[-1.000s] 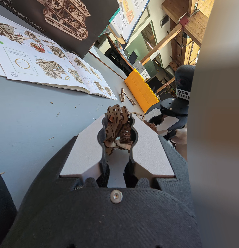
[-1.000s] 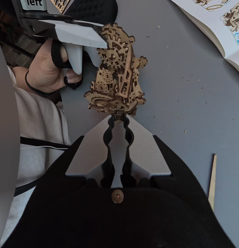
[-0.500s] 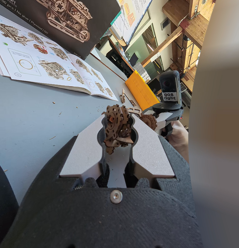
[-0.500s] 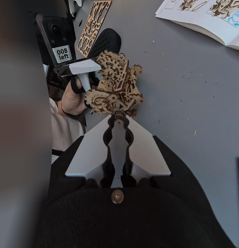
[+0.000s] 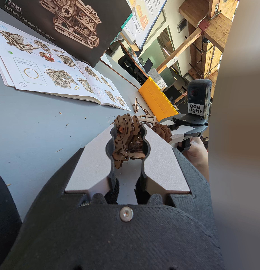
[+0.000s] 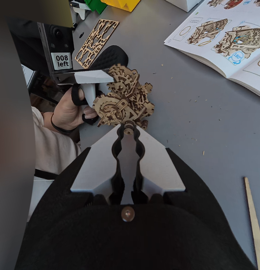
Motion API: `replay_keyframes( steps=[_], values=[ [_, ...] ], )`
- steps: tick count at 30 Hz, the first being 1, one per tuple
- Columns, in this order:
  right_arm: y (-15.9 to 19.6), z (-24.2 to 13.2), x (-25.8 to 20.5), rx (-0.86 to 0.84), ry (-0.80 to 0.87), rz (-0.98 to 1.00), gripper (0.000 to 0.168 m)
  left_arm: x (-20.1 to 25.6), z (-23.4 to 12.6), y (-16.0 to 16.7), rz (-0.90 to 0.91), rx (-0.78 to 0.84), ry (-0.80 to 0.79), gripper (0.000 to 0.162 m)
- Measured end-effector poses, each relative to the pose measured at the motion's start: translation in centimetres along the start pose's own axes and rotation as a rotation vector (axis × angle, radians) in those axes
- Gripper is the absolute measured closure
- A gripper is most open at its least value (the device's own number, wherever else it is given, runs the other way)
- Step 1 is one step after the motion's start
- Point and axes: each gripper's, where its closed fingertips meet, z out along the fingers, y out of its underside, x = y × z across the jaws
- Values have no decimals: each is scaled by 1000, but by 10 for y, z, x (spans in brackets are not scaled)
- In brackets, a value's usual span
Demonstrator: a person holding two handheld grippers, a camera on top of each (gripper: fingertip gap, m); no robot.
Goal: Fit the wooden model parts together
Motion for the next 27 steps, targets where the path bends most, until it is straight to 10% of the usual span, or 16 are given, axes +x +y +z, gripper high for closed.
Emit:
replay_keyframes(
  steps=[27],
  values=[
    [7,17,1,108,-29,50,156,-7,-3,1,-91,-37,21,124]
  ],
)
